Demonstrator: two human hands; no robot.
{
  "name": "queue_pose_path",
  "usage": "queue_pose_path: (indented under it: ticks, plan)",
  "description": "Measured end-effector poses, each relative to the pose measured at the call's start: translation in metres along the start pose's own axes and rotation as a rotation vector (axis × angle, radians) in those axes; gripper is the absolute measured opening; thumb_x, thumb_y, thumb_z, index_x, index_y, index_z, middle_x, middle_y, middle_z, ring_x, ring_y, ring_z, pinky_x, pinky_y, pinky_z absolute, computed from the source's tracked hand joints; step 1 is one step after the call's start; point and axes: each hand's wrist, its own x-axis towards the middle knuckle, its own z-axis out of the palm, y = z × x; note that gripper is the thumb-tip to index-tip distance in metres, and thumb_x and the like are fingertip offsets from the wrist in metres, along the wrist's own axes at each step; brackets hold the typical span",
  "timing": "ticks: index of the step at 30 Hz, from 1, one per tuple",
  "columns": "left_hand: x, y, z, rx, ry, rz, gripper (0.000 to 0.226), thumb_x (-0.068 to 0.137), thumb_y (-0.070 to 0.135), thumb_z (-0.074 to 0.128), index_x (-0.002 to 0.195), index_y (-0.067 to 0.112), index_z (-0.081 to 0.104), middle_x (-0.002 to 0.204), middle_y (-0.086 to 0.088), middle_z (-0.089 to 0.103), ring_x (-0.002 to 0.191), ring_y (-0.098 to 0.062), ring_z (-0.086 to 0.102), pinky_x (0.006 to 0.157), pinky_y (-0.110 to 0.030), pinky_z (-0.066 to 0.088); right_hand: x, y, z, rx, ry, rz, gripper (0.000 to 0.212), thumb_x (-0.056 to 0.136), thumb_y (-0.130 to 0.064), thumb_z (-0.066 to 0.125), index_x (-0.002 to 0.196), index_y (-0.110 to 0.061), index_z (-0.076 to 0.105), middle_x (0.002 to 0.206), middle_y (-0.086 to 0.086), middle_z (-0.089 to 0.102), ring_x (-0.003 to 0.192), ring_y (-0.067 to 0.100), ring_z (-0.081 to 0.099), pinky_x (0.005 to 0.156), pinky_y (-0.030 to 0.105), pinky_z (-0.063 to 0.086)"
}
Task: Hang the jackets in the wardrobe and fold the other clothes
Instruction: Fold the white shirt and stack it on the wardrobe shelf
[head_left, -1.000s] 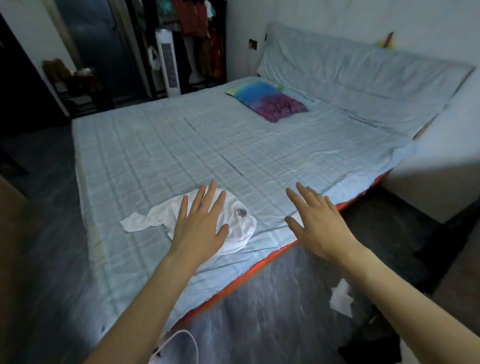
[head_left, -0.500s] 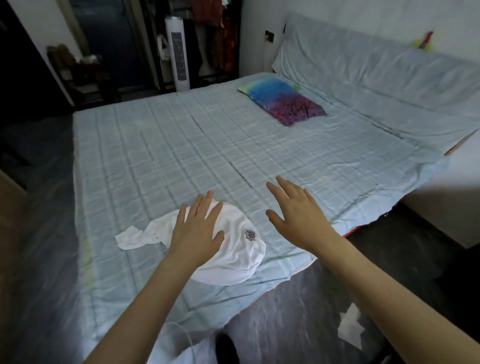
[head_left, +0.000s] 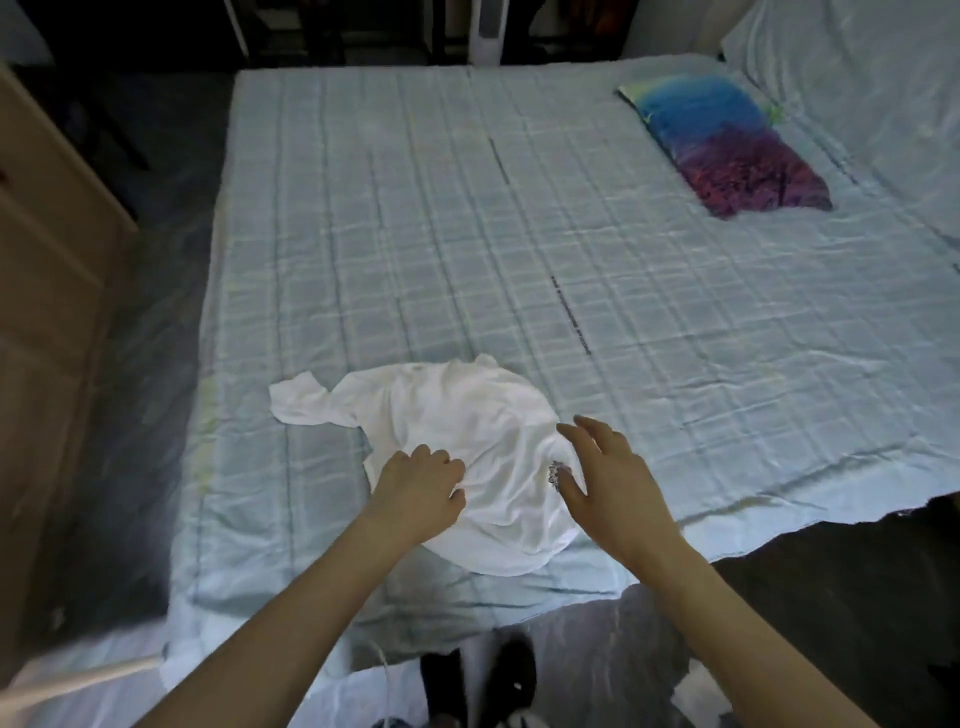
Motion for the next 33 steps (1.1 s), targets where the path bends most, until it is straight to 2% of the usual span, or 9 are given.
queue_pose_path:
  ticks: [6,9,12,14,17,21,26,29,33]
  plan:
    - [0.022,-0.016,0.096,-0.002,-0.209,-0.061,0.035,0.094,0.028,0.044,0.126,0.016,0.051,0.124,-0.005,0.054,0.111,-0.027,0.050,0.074,-0.036,0.034,0.018,0.022,0.115,0.048,-0.200,-0.058,0.044,0.084,-0.015,0.064,0.128,-0.017,0.056,0.132,0.005,0.053,0.118,0.031,0.053,0.082,0.042,0.052]
    - [0.026,-0.027,0.151,-0.054,-0.243,-0.100,0.052,0.080,0.026,0.064,0.131,0.017,0.054,0.138,-0.007,0.051,0.124,-0.030,0.050,0.091,-0.043,0.043,0.019,0.033,0.169,0.072,-0.368,-0.013,0.040,0.090,-0.020,0.055,0.129,-0.020,0.053,0.129,-0.001,0.052,0.116,0.024,0.052,0.083,0.038,0.049]
    - [0.019,-0.040,0.200,-0.061,-0.195,-0.138,0.074,0.043,0.018,0.089,0.114,0.019,0.069,0.124,-0.008,0.065,0.109,-0.031,0.065,0.075,-0.047,0.056,0.009,0.049,0.217,0.061,-0.555,0.048,0.040,0.092,-0.033,0.053,0.130,-0.023,0.048,0.130,-0.004,0.049,0.117,0.020,0.050,0.088,0.035,0.047]
    - [0.013,-0.041,0.222,-0.115,-0.124,-0.132,0.076,0.043,0.008,0.085,0.115,0.019,0.065,0.126,-0.007,0.063,0.113,-0.031,0.063,0.081,-0.049,0.055,-0.001,0.057,0.242,0.027,-0.586,0.037,0.047,0.085,-0.042,0.062,0.126,-0.023,0.051,0.133,-0.006,0.048,0.120,0.020,0.048,0.090,0.035,0.046]
    - [0.012,-0.037,0.228,-0.133,0.021,-0.147,0.048,0.057,0.010,0.081,0.101,0.019,0.064,0.109,-0.003,0.066,0.104,-0.027,0.063,0.095,-0.047,0.049,-0.012,0.061,0.265,-0.019,-0.485,0.026,0.046,0.064,-0.044,0.080,0.101,-0.024,0.060,0.113,-0.005,0.059,0.101,0.022,0.057,0.074,0.036,0.050]
    - [0.019,-0.034,0.205,-0.195,0.045,-0.156,0.013,0.089,0.022,0.054,0.096,0.013,0.060,0.087,-0.005,0.063,0.080,-0.028,0.061,0.080,-0.039,0.050,-0.005,0.054,0.262,-0.007,-0.398,0.028,0.016,0.077,-0.019,0.071,0.089,-0.019,0.060,0.096,-0.002,0.060,0.086,0.026,0.060,0.061,0.037,0.045]
    - [0.021,-0.029,0.143,-0.325,-0.288,-0.128,0.041,0.096,0.056,0.039,0.108,0.019,0.048,0.094,-0.003,0.063,0.084,-0.024,0.058,0.070,-0.034,0.039,0.012,0.058,0.217,0.333,-0.437,0.333,0.016,0.096,-0.005,0.034,0.087,-0.017,0.039,0.082,0.001,0.054,0.072,0.020,0.055,0.061,0.034,0.041]
    - [0.017,-0.030,0.102,-0.242,-0.274,-0.069,0.057,0.081,0.071,0.052,0.115,0.026,0.046,0.104,0.001,0.063,0.093,-0.020,0.060,0.075,-0.033,0.046,0.021,0.060,0.166,0.448,-0.318,0.257,0.019,0.101,-0.019,0.032,0.083,-0.020,0.038,0.075,0.001,0.056,0.066,0.018,0.056,0.060,0.037,0.048]
    - [0.017,-0.052,0.045,-0.103,-0.095,-0.051,0.030,0.087,0.038,0.059,0.112,0.022,0.054,0.109,-0.001,0.059,0.099,-0.025,0.061,0.069,-0.032,0.043,0.034,0.060,0.091,0.140,-0.173,-0.124,0.034,0.089,-0.061,0.043,0.086,-0.026,0.043,0.073,-0.009,0.053,0.065,0.012,0.056,0.054,0.033,0.046]
